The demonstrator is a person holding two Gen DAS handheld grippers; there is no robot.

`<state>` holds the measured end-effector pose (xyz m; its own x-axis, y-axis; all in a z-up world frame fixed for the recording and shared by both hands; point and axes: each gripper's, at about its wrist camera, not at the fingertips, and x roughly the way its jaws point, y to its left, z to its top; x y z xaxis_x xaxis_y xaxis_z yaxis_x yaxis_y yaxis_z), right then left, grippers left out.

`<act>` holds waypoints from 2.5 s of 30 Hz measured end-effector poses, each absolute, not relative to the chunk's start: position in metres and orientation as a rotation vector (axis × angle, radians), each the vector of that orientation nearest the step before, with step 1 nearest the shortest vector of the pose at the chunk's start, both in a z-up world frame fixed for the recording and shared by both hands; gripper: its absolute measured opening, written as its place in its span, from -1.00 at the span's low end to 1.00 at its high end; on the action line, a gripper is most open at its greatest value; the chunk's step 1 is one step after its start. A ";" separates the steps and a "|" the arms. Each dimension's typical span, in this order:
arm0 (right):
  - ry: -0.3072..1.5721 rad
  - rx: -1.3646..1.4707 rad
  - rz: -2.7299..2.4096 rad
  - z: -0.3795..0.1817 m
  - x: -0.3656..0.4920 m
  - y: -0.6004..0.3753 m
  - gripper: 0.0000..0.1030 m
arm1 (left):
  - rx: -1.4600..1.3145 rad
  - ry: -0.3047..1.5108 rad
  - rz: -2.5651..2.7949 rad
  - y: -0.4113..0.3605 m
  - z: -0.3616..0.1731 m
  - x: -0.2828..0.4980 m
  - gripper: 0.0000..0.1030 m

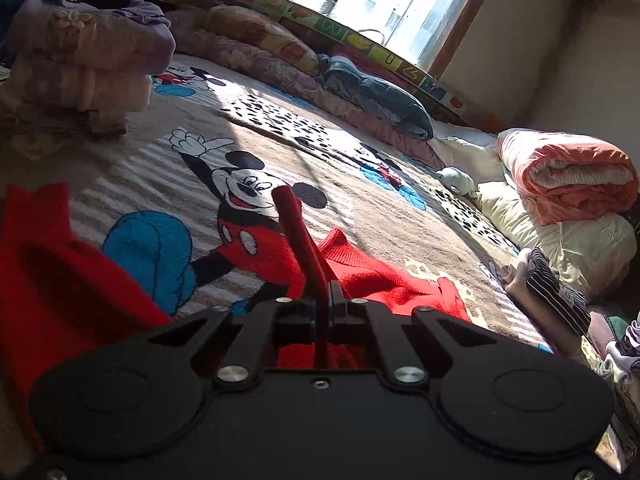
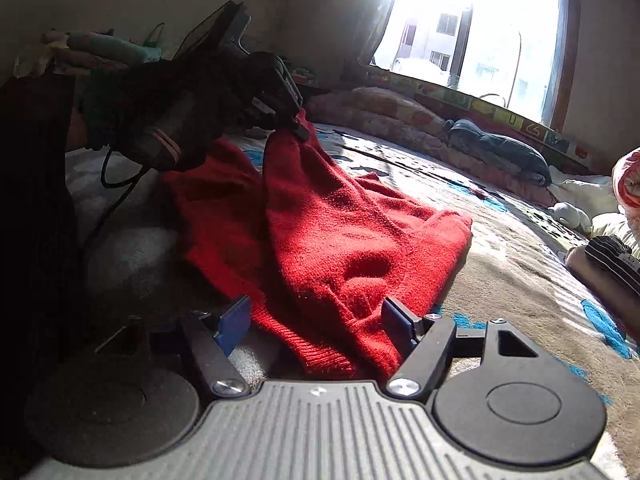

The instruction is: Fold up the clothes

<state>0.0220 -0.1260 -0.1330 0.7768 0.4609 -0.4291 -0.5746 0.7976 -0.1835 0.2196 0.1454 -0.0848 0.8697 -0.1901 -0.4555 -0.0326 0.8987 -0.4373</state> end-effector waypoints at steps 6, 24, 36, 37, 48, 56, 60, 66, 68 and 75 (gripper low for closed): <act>0.517 -0.311 0.672 -0.133 0.036 -0.123 0.53 | -0.436 0.558 -0.065 0.144 -0.095 0.227 -0.95; 0.546 -0.299 0.732 -0.138 0.047 -0.124 0.84 | -0.640 0.547 -0.140 0.160 -0.100 0.233 -0.96; 0.459 -0.220 0.707 -0.133 0.035 -0.129 0.68 | -0.737 0.519 -0.183 0.159 -0.095 0.231 -0.96; 0.464 -0.213 0.707 -0.134 0.036 -0.130 0.69 | -0.744 0.516 -0.194 0.157 -0.092 0.230 -0.96; 0.505 -0.053 0.725 -0.133 0.044 -0.151 0.69 | -0.740 0.529 -0.301 0.090 -0.044 0.261 -0.96; 0.482 -0.043 0.732 -0.132 0.039 -0.150 0.71 | -0.652 0.663 -0.205 0.031 -0.045 0.305 -0.96; 0.495 -0.061 0.735 -0.133 0.041 -0.147 0.71 | -0.656 0.714 -0.148 0.015 -0.053 0.320 -0.96; 0.530 0.021 0.763 -0.131 0.050 -0.157 0.72 | -0.614 0.735 -0.090 -0.008 -0.056 0.341 -0.96; 0.534 0.020 0.767 -0.132 0.049 -0.157 0.72 | -0.572 0.731 -0.073 -0.017 -0.057 0.348 -0.96; 0.529 -0.029 0.768 -0.133 0.044 -0.152 0.74 | -0.429 0.720 -0.058 -0.049 -0.068 0.361 -0.96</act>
<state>0.0444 -0.1521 -0.1330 0.5958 0.6542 -0.4658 -0.6683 0.7255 0.1641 0.3609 -0.0487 -0.0676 0.7541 -0.1974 -0.6263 -0.0938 0.9116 -0.4003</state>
